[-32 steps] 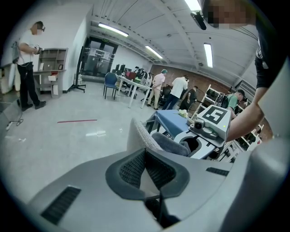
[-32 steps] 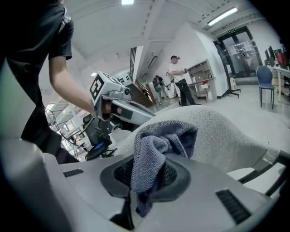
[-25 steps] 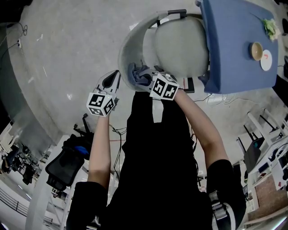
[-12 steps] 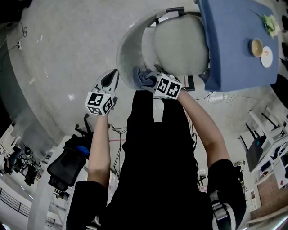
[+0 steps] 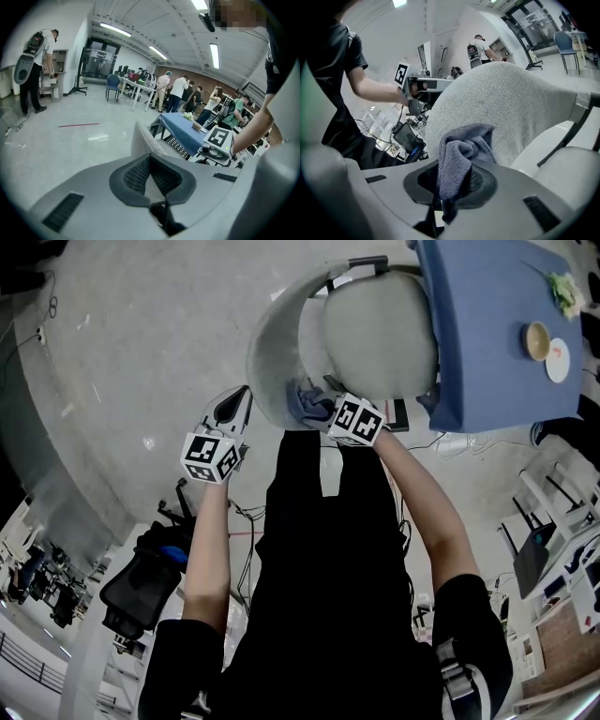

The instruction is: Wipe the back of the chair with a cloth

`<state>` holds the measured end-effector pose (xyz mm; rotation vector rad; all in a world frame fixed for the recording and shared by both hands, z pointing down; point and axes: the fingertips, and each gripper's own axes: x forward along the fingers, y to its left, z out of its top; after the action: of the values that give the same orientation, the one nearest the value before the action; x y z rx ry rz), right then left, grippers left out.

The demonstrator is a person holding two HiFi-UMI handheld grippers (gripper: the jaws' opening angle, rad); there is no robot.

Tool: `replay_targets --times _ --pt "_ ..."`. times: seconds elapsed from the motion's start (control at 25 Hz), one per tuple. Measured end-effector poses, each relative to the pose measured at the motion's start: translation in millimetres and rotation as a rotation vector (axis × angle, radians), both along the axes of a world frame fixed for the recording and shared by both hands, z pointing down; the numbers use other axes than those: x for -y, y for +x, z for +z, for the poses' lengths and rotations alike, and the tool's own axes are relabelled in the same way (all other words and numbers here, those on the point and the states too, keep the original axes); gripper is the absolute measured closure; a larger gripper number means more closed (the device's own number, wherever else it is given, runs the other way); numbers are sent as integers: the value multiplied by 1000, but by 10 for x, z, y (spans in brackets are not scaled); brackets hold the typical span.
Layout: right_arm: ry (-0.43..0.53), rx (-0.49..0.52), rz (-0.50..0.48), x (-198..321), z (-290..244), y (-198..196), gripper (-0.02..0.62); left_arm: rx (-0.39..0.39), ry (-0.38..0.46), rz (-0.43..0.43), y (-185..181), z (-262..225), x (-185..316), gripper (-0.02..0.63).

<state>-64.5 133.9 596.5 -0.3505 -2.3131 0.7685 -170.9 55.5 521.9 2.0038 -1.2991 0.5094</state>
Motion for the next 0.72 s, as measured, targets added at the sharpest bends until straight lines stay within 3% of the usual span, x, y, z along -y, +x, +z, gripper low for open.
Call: replay_targets --times 0.72 --pt "-72 -33 49 289 181 -256 526 -67 -22 54 -17 62 54 583"
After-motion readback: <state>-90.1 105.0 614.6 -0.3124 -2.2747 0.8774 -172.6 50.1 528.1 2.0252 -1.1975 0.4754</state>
